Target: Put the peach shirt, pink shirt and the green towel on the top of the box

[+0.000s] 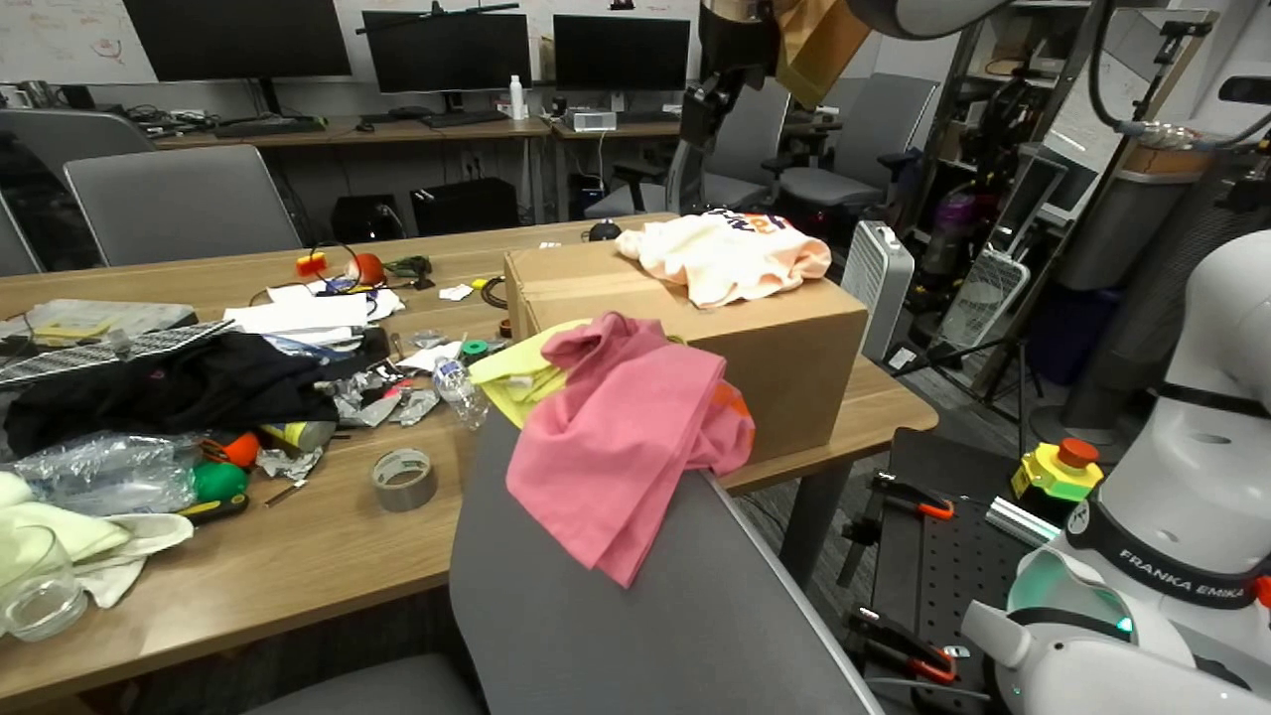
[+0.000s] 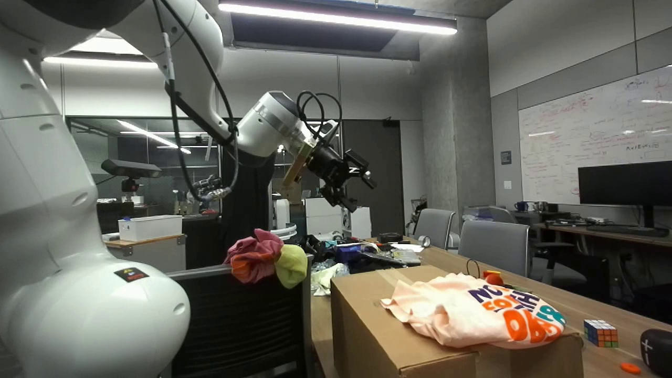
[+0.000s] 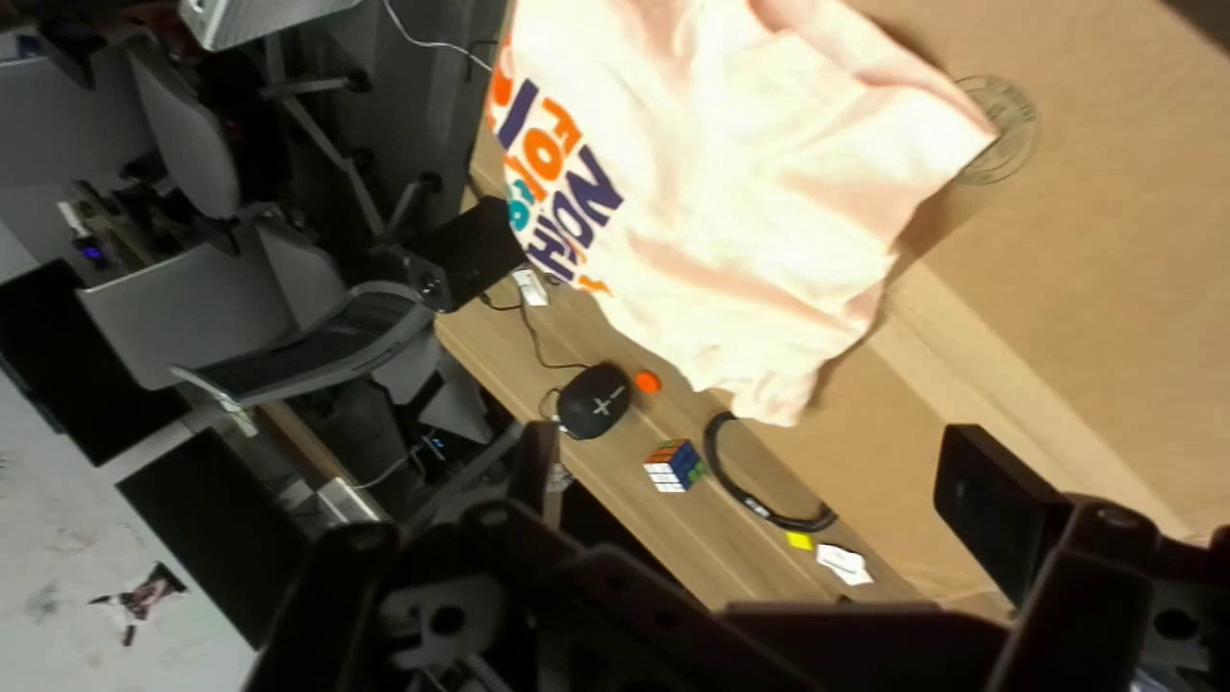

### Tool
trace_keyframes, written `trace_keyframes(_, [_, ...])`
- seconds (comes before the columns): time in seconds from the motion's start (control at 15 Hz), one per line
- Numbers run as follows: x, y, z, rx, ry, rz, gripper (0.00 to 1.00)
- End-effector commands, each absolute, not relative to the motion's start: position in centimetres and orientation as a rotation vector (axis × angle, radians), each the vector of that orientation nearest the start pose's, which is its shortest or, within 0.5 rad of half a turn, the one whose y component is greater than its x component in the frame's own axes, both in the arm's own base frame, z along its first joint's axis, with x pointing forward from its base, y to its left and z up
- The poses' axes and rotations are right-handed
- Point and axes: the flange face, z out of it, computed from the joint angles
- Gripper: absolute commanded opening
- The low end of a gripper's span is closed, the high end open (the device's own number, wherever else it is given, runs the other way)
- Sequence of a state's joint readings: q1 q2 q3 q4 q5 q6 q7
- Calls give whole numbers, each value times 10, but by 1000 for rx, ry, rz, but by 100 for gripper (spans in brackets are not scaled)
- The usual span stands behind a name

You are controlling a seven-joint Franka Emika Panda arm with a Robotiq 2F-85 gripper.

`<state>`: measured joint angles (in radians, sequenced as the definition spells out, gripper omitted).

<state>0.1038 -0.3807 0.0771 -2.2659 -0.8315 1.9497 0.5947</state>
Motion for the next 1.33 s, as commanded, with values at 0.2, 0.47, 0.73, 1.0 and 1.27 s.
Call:
trace_keyframes(0.2, [393,75,553,2615,184,510,100])
trace_keyframes(0.47, [381,120,528,2740,426,427,100])
trace_keyframes(0.73, [374,168,491,2700,705,235,100])
trace_keyframes(1.0, [373,203,476,2638,856,184,100])
trace_keyframes(1.27, [373,223,480,2699,1056,160,100])
